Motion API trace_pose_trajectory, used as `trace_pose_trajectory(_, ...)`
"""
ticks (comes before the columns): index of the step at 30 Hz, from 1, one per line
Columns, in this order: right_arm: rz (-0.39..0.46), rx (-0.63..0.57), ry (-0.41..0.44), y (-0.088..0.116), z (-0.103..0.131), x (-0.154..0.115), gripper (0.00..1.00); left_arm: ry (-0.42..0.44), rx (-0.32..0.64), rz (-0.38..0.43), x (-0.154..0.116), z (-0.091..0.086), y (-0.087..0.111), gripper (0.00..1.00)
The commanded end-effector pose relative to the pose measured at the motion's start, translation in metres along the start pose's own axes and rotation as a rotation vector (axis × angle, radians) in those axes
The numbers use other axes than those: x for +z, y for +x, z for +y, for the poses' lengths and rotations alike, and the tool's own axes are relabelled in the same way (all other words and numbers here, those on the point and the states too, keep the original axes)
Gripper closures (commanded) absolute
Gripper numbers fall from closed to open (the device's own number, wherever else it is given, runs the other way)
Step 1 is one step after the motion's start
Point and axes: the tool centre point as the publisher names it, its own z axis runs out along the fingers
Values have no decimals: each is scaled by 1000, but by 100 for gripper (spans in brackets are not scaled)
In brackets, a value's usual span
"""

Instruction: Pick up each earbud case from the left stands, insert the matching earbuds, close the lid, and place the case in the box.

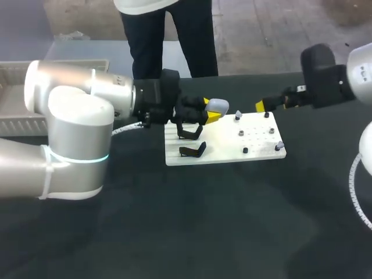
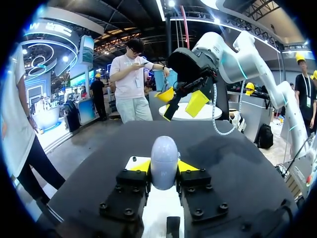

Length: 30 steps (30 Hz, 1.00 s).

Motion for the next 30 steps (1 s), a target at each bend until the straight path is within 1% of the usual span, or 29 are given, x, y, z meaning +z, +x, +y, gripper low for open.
trace_pose_trajectory(1,16,-4,-75,-4,2,19,0,-3,11,-22,4,-2,-4,100)
trace_pose_trajectory(5,26,-12,-95,-4,8,28,0,-3,22,-30,9,-3,-9,100)
trace_pose_trajectory(9,25,-20,-111,-7,11,31,0,-1,28,-30,16,0,-13,100)
trace_pose_trajectory(14,26,-30,-129,-10,13,34,0,6,34,-28,22,-1,-15,100)
trace_pose_trajectory(21,26,-41,-142,-14,13,36,0,15,33,-26,27,-1,-15,100)
trace_pose_trajectory(30,9,-44,-128,-21,5,31,0,36,42,-53,26,-10,-19,100)
